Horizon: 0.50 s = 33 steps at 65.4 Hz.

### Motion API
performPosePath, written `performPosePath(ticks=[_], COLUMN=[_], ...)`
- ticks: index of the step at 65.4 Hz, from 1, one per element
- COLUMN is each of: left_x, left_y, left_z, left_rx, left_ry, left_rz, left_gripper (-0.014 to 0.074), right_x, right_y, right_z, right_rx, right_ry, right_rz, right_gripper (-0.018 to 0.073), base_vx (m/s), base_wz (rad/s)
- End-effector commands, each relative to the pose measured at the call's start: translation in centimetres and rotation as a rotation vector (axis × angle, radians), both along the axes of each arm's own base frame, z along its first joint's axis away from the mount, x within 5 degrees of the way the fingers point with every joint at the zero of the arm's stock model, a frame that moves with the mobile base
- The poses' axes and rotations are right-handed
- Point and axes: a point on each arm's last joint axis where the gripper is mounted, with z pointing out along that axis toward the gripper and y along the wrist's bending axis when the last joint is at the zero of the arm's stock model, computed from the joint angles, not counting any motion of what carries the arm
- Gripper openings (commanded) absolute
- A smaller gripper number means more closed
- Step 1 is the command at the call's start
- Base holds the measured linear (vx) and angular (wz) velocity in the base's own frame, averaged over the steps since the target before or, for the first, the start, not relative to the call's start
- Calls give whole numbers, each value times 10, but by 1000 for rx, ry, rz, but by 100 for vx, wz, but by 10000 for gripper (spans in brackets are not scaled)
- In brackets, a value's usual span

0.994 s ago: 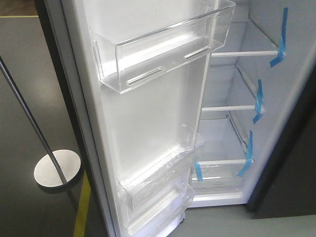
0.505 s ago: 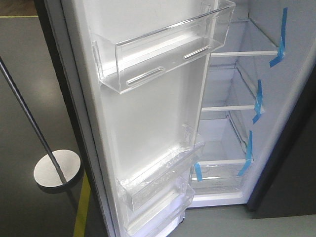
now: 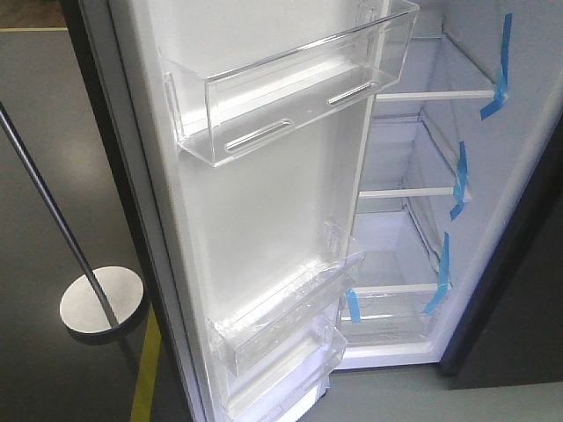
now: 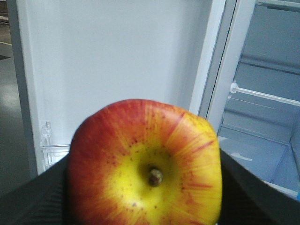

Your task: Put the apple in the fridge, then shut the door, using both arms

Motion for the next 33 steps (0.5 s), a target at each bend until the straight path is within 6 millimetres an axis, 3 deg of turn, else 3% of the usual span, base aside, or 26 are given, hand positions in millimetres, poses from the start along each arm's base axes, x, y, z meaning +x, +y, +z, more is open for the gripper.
performPosePath(ticks=[1, 33], left_x=[-2, -2], left_y=[-1, -1], left_z=[13, 13], left_rx=[0, 0], left_ry=[-104, -104], left_rz=[-6, -6], left_gripper=[-6, -6], right_x=[-1, -1], right_y=[-1, -1], right_z=[11, 11], right_rx=[40, 40], right_ry=[-85, -85], right_rz=[-12, -12], right_gripper=[223, 223], base_vx=[0, 0], base_wz=[0, 0])
